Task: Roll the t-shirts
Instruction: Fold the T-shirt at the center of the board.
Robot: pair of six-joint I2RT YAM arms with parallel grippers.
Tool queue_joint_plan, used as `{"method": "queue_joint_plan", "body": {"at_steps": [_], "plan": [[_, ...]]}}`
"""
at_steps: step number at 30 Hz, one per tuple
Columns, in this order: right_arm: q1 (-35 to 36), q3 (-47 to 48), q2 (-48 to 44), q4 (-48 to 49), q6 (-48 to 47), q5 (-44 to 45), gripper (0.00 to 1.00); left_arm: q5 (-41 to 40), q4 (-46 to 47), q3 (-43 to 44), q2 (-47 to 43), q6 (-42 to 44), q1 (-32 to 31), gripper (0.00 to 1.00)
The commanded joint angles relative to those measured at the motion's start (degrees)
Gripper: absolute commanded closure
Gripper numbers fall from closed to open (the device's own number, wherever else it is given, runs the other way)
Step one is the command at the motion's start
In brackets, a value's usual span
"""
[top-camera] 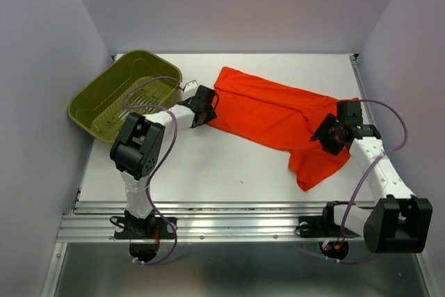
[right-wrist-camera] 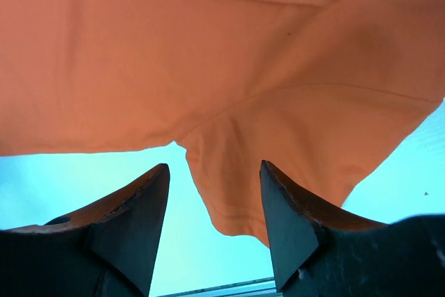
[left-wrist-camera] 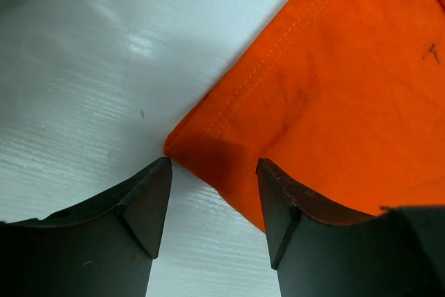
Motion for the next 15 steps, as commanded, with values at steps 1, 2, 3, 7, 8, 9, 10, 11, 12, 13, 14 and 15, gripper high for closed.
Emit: {"method": "queue_joint_plan", "body": {"at_steps": [1,2,3,7,8,9,10,11,12,13,14,15], "plan": [[0.4,-1.6,-2.8,-4.1,0.6,-0.7,0.40,-1.6,1.0,-0.6,1.0,-0.9,0.1,0.39],[0.4,-2.1,-3.1,-4.5,0.7,-0.6,0.40,-1.5,1.1,-0.3,1.3,-0.6,0.1,0.39],[0.4,-2.5,-3.3,-4.9,0.8,-0.7,0.40,-1.3,1.1,0.1,1.7,-0.4,0.1,0.44],[0.4,-4.5,-4.2,-7.3,2.1,-0.7,0.41,-1.1,1.1,1.2,3.0,0.8,-0.1,0.48],[0.4,-4.7,-4.3,-7.7,2.6,-0.6,0.41,-1.2,1.1,1.2,3.0,0.9,-0.2,0.50],[0.4,-4.6,-4.5,-7.8,2.9,-0.6,0.41,-1.2,1.1,1.1,3.0,1.0,-0.3,0.59],[0.4,-4.5,-4.6,-8.4,4.2,-0.7,0.41,-1.3,1.1,1.1,3.0,1.1,-0.3,0.66],[0.4,-4.4,-4.8,-8.6,4.8,-1.5,0.41,-1.5,1.1,1.2,3.0,1.4,-0.3,0.72],[0.4,-4.4,-5.1,-8.7,5.3,-2.7,0.42,-1.5,1.1,1.3,2.5,1.6,-0.2,0.81],[0.4,-4.5,-5.2,-8.8,5.9,-3.1,0.42,-1.5,1.1,1.3,2.5,1.7,-0.3,0.87],[0.4,-4.6,-5.3,-9.1,6.9,-3.5,0.43,-1.5,1.1,1.3,2.0,1.9,-0.3,0.90],[0.4,-4.8,-5.5,-9.4,7.2,-3.4,0.43,-1.3,0.9,1.5,1.6,2.6,-0.4,1.00]]}}
